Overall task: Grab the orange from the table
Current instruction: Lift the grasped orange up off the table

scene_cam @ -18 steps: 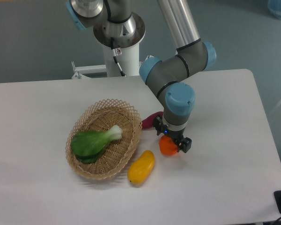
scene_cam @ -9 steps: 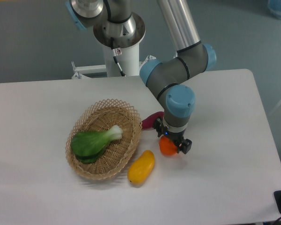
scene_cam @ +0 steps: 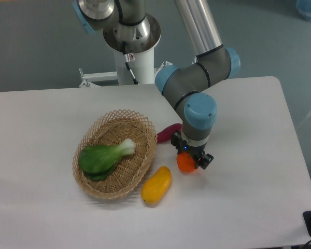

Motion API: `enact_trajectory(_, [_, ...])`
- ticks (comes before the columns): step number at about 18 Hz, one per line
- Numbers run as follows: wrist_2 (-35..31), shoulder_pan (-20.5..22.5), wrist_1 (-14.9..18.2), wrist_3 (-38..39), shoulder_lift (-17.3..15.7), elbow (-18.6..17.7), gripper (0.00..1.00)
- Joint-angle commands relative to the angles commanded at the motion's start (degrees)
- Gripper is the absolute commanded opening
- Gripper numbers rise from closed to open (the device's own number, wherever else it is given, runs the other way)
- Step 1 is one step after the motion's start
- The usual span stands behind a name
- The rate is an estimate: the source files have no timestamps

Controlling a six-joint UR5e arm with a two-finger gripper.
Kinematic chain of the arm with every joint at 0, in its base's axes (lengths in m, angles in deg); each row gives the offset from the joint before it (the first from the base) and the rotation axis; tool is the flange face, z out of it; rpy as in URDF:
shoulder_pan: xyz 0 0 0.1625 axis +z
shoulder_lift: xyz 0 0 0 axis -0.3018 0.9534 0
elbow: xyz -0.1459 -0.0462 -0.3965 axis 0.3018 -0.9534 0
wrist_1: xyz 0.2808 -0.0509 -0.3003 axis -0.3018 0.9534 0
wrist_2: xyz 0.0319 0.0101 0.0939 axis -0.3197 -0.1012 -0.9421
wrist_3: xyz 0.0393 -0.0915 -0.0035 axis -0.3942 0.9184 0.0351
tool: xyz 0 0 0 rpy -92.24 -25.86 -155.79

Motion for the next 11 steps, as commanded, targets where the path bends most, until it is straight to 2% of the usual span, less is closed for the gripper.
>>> enact_trajectory(2, [0.3,1.0,1.1,-0.1,-2.9,2.8,0.6])
enact_trajectory(4, [0.4,1.4,3.1,-0.1,-4.0,5.6,0.6])
enact_trajectory(5, [0.4,1.6,7.7,-0.1,-4.5,8.8,0.6])
enact_trajectory(8, [0.6,1.7,18.2,-1.6,-4.6,16.2,0.6])
enact_trajectory(9, [0.6,1.8,23.7,-2.3,-4.5,20.2,0.6])
enact_trajectory(11, [0.6,2.2,29.4,-5.6,-4.5,25.1,0.6])
